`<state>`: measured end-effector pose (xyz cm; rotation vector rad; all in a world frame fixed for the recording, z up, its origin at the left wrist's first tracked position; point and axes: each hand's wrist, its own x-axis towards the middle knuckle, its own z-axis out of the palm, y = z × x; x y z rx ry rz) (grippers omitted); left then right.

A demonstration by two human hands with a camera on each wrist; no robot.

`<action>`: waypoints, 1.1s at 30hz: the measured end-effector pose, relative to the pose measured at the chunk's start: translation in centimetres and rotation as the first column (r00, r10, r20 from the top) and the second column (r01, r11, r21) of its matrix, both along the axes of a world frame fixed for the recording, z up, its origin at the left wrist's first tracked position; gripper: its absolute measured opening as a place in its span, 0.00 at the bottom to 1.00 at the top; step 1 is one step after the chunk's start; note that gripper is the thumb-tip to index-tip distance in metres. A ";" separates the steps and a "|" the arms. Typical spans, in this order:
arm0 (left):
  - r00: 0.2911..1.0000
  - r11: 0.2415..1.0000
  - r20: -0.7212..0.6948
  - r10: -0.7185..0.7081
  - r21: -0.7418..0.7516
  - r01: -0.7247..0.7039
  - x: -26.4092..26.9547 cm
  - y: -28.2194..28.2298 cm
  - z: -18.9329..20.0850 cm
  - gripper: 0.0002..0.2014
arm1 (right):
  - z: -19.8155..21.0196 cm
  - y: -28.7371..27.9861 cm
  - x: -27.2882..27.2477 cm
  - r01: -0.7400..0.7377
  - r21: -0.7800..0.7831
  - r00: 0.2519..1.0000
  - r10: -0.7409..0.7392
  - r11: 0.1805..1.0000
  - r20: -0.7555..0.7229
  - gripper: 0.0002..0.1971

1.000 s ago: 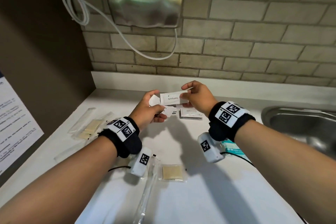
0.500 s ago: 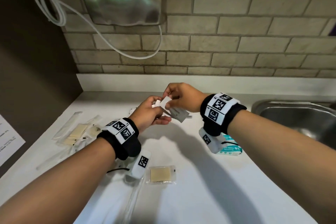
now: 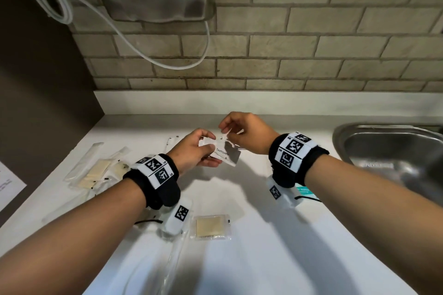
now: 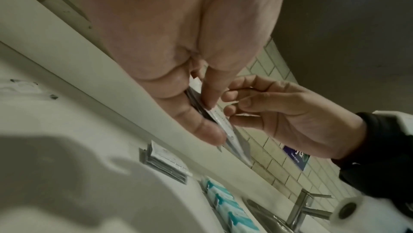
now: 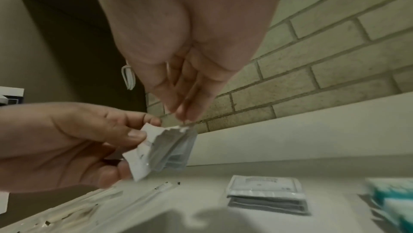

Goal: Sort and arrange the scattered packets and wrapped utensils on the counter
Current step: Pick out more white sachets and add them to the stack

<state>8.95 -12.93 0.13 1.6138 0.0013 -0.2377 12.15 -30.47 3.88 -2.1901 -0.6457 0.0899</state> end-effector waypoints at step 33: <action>0.880 0.201 -0.108 -0.463 0.954 0.222 -0.2 -3.4 -4.0 0.15 | -7.0 -1.2 -3.5 0.048 -0.712 0.993 -0.108 0.700 -0.040 0.13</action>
